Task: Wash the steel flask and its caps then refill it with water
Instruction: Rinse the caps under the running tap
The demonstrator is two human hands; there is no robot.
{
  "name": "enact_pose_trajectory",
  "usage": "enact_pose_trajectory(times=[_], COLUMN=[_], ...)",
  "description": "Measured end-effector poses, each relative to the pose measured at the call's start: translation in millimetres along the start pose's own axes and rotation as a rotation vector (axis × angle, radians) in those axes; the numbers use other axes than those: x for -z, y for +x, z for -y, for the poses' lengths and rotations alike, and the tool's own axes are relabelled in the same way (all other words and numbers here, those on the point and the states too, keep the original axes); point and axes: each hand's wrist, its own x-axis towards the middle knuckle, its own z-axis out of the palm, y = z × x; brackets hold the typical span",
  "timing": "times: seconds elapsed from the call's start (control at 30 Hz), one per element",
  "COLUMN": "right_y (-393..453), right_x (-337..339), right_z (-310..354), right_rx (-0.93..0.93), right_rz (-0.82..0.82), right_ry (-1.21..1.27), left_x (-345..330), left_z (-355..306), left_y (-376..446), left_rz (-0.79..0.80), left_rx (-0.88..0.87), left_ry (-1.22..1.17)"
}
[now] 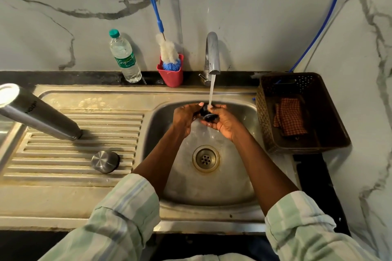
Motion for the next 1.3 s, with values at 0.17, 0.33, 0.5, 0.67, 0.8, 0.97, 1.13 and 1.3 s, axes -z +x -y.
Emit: enact_pose_trajectory(times=[0.17, 0.33, 0.5, 0.67, 0.8, 0.97, 1.13, 1.3], right_y=[-2.2, -3.3, -8.6, -11.0, -12.2, -5.8, -2.7, -13.4], right_x=[7.3, 6.2, 0.6, 1.6, -0.1, -0.8, 5.3, 6.1], right_z=[-1.9, -6.4, -6.5, -8.3, -5.7, -11.8, -15.3, -8.0], right_rx=[0.045, 0.09, 0.154, 0.231, 0.297, 0.304, 0.331, 0.322], right_rz=[0.02, 0.033, -0.064, -0.073, -0.104, -0.142, -0.245, -0.274], right_ry=[-0.159, -0.285, -0.315, -0.413, -0.559, -0.622, -0.874, -1.116], left_x=[6.8, 5.6, -16.7, -29.7, -41.1, -30.3, -12.9, 0.8], left_z=[-3.7, -12.6, -44.7, -61.6, -62.1, -64.1, -37.5, -10.5], left_y=[0.3, 4.8, 13.8, 22.2, 21.1, 23.6, 8.2, -14.9], left_rz=[0.08, 0.118, 0.111, 0.181, 0.263, 0.353, 0.051, -0.047], left_rx=[-0.005, -0.018, -0.132, -0.165, -0.232, -0.241, -0.27, -0.231], left_ry=[-0.006, -0.024, -0.056, 0.087, 0.278, 0.441, 0.62, 0.863])
